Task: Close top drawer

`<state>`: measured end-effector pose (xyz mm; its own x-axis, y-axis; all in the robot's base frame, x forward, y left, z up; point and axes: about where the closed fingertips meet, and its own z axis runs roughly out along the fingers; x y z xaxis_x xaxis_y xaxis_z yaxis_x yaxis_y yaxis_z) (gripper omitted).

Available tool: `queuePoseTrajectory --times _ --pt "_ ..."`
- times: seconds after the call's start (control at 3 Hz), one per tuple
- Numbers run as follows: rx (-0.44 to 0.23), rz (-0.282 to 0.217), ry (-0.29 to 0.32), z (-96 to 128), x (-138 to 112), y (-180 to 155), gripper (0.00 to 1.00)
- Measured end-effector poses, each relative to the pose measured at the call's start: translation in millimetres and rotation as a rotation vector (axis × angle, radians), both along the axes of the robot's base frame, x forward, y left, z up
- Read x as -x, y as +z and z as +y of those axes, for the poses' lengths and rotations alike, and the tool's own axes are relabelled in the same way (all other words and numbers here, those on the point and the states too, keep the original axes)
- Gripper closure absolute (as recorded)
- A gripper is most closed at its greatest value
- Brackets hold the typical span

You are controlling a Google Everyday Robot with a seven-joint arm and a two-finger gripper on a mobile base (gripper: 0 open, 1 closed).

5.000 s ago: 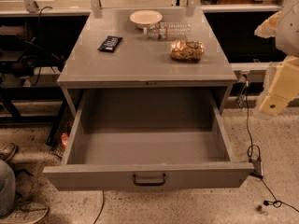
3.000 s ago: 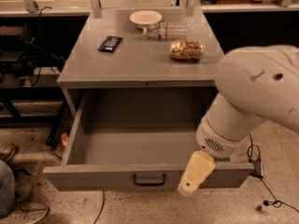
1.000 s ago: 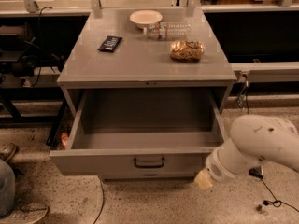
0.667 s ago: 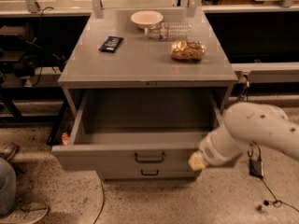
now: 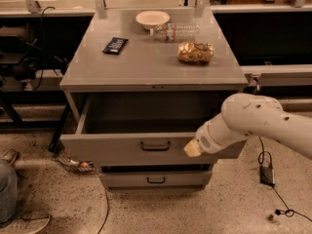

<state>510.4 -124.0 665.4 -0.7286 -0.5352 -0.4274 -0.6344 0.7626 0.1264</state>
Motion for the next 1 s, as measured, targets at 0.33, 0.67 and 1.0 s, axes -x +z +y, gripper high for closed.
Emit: queuePoseTrajectory --times 0.33,0.67,1.0 --pt "-0.041 -0.043 0.022 18.8 -27.2 1.1 1.00" --pt "-0.032 -0.047 0.022 19.3 -26.6 0.5 1.00" --pt "0.001 -0.066 0.022 21.4 -24.2 -1.6 1.00"
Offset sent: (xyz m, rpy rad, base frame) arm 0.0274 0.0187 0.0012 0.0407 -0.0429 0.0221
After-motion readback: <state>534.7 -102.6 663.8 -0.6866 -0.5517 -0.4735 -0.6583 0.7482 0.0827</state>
